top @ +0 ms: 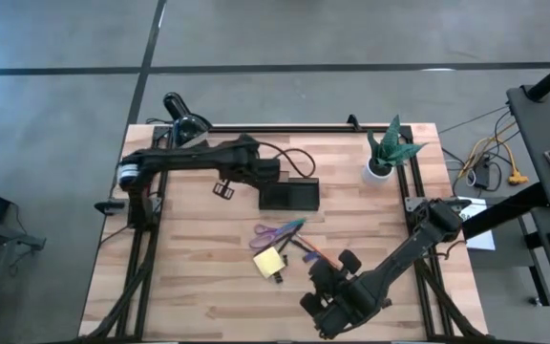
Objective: Pick and place office supplies into organizer
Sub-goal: Put the left orange pencil into the black desk organizer
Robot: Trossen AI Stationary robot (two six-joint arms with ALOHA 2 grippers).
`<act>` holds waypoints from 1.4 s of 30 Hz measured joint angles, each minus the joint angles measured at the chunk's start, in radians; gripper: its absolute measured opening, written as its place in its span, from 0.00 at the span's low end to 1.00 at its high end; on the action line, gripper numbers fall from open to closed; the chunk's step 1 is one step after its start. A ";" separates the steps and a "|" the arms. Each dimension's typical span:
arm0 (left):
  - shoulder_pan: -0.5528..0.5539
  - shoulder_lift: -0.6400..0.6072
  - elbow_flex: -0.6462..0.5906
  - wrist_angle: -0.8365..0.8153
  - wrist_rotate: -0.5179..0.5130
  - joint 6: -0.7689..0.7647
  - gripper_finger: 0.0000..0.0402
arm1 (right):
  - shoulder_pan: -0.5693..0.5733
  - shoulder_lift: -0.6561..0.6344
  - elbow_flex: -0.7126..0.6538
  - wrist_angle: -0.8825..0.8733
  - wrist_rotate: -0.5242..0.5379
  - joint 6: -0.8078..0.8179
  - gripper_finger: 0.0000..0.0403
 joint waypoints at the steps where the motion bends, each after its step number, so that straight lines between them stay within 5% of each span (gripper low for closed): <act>1: 0.000 0.014 0.000 0.001 0.000 0.005 0.02 | 0.000 0.000 0.001 0.000 0.002 0.000 0.02; 25: -0.023 0.028 0.007 0.160 -0.054 0.023 0.06 | 0.000 0.000 -0.010 0.000 0.010 -0.027 0.02; 33: -0.024 0.027 0.006 0.192 -0.035 0.021 0.23 | 0.000 0.000 -0.012 -0.002 0.023 -0.031 0.02; 37: -0.026 0.025 0.009 0.196 -0.122 0.021 0.32 | 0.000 0.000 -0.014 -0.003 0.028 -0.032 0.02; 42: -0.029 0.024 0.005 0.184 -0.151 0.016 0.34 | 0.000 0.000 -0.014 -0.008 0.028 -0.046 0.02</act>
